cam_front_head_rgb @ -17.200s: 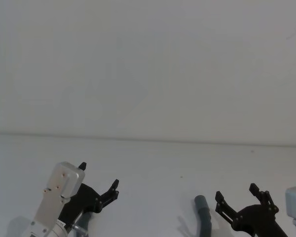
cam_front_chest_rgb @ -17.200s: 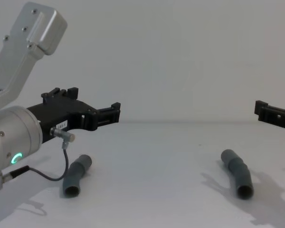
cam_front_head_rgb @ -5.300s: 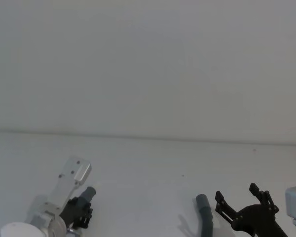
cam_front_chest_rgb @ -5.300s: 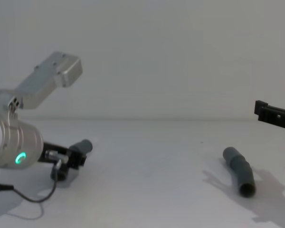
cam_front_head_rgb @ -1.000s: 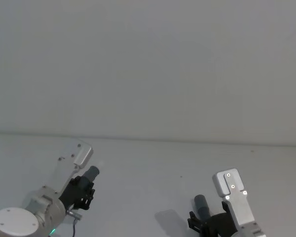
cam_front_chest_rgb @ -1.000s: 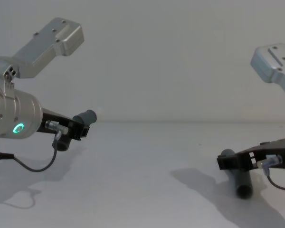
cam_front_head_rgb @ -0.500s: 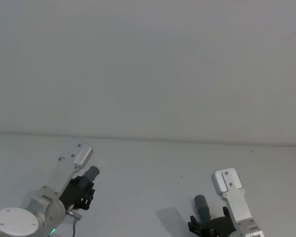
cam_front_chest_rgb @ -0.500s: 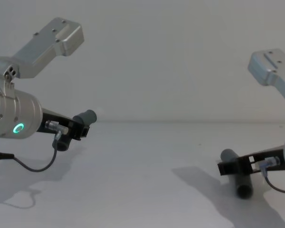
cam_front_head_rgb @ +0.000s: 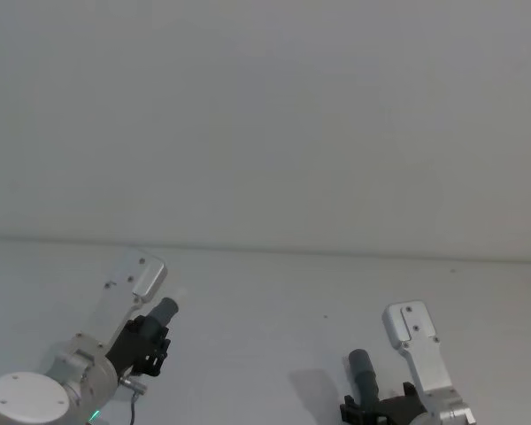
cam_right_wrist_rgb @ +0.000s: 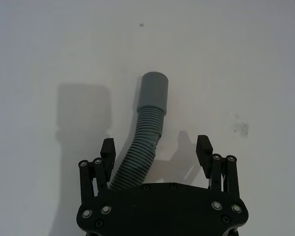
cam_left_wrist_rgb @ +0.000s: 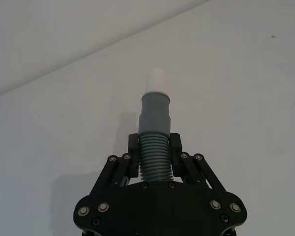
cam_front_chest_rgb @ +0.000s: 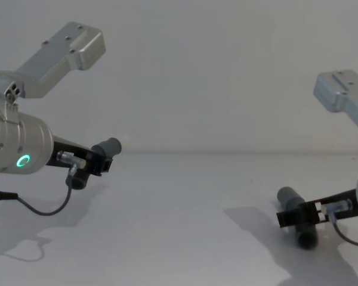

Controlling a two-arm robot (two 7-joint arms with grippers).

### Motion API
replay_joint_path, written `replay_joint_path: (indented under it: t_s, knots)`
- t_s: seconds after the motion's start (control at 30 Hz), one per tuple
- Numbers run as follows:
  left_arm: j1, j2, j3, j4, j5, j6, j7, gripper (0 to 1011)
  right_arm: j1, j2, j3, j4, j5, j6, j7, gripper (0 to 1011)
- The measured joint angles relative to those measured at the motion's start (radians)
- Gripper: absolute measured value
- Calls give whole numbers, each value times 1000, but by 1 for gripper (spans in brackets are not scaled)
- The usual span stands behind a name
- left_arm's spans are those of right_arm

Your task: Use both hands to pick up one end of the pipe from the table, align the ends, and insert them.

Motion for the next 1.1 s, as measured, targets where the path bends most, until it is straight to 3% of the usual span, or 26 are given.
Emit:
replay_joint_path:
  t_s: [0.23, 0.43, 0.73, 0.83, 1.1]
  knots:
    - [0, 0, 0, 0, 0, 0, 0, 329, 3, -18, 17, 4, 8, 35, -3, 1000]
    - [0, 0, 0, 0, 0, 0, 0, 329, 6, -29, 27, 6, 13, 54, -4, 902]
    - [0, 0, 0, 0, 0, 0, 0, 329, 7, -37, 35, 7, 17, 68, -4, 667]
    - [0, 0, 0, 0, 0, 0, 0, 329, 8, -39, 37, 8, 17, 73, -4, 502]
    - [0, 0, 0, 0, 0, 0, 0, 329, 8, -42, 40, 9, 17, 78, -5, 273]
